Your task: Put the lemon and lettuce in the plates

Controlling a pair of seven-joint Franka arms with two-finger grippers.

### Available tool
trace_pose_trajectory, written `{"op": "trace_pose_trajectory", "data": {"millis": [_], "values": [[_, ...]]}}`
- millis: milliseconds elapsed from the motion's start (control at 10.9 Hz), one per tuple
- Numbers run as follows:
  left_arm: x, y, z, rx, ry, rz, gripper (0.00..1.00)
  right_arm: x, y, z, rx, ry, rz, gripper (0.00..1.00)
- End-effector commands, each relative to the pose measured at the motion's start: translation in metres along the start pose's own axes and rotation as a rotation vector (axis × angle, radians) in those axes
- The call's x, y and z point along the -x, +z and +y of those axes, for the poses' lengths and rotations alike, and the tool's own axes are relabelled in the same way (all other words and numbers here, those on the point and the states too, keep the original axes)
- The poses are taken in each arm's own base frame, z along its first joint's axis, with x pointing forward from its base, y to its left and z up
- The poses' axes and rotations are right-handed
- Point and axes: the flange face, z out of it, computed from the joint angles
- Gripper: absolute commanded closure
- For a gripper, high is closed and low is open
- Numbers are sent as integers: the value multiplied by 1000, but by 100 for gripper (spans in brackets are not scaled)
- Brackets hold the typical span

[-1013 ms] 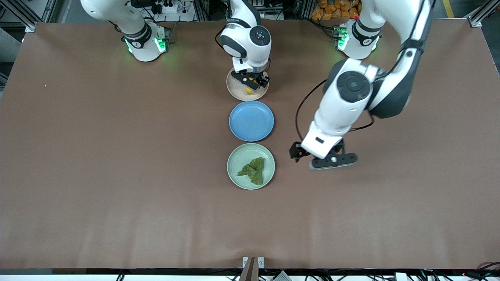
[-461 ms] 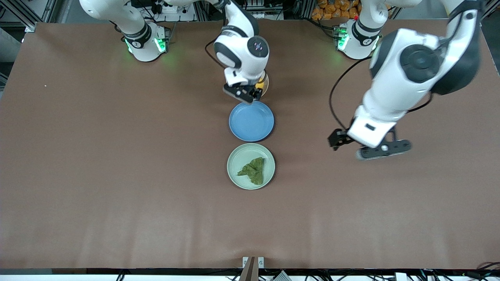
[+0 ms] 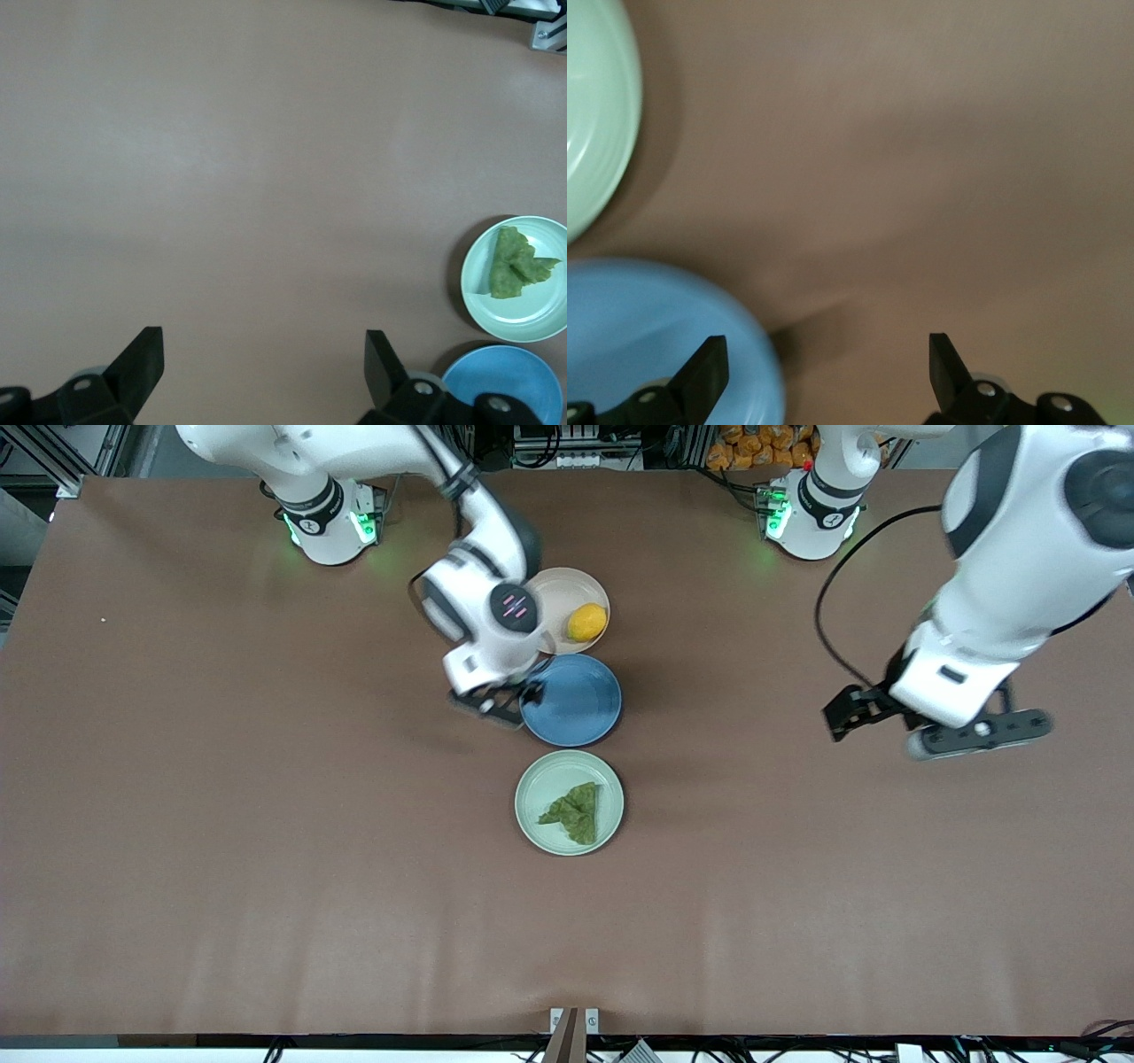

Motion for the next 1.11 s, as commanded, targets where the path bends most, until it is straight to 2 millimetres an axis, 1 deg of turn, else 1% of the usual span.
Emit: {"op": "trace_pose_trajectory", "data": {"millis": [0, 92, 184, 368, 461, 553, 645, 737, 829, 921, 1013], "values": [[14, -25, -18, -17, 25, -8, 0, -91, 0, 57, -22, -75, -11, 0], [17, -35, -26, -17, 20, -9, 0, -112, 3, 75, -26, -91, -17, 0], [19, -42, -36, -22, 28, -16, 0, -135, 9, 96, -27, -109, -31, 0], [25, -51, -45, -29, 57, -31, 0, -183, 21, 152, -51, -126, -71, 0], [29, -61, -52, -30, 56, -29, 0, -198, 25, 171, -59, -153, -75, 0], [32, -66, -59, -34, 60, -39, 0, -220, 32, 202, -67, -161, -86, 0], [34, -71, -66, -35, 53, -44, 0, -236, 39, 229, -75, -191, -96, 0], [39, -78, -72, -40, 46, -56, 0, -253, 44, 260, -85, -206, -103, 0], [41, -81, -80, -43, 41, -64, 0, -263, 46, 279, -91, -213, -103, 0], [41, -81, -79, -44, 43, -65, 0, -274, 44, 306, -96, -179, -100, 0], [41, -81, -81, -44, 40, -67, 0, -287, 48, 340, -106, -142, -106, 0]]}}
